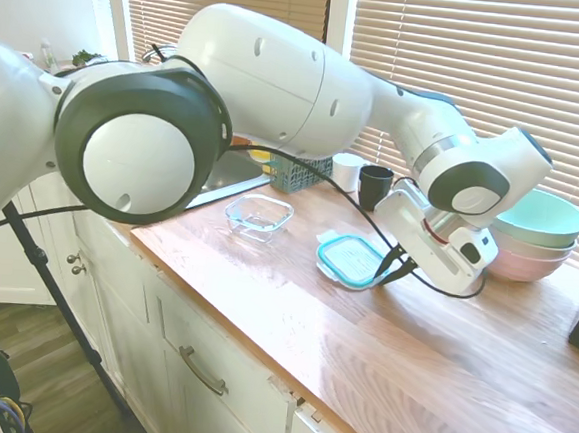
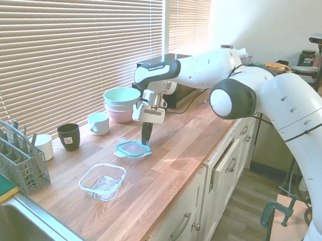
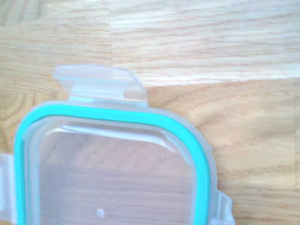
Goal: Cover the lid of the food container
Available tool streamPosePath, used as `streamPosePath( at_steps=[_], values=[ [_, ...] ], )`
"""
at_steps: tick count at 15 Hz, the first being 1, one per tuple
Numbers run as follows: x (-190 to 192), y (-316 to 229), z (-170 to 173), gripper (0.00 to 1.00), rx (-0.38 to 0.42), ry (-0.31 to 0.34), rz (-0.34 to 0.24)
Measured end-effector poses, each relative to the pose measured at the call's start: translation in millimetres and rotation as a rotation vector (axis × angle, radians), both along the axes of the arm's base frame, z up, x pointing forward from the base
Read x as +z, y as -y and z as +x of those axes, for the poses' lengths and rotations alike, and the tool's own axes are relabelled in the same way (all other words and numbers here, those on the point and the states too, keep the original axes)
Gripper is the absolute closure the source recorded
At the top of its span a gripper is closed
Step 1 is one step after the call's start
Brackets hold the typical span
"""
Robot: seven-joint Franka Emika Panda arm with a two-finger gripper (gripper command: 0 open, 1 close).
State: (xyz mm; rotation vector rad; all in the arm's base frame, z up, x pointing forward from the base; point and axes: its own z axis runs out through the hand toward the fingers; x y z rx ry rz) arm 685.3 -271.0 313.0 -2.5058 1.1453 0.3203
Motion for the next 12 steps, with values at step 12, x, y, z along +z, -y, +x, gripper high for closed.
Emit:
streamPosePath(
  at_steps=[12],
  values=[
    [128, -84, -14, 1.00, 0.059, 0.079, -0.172]
  ],
)
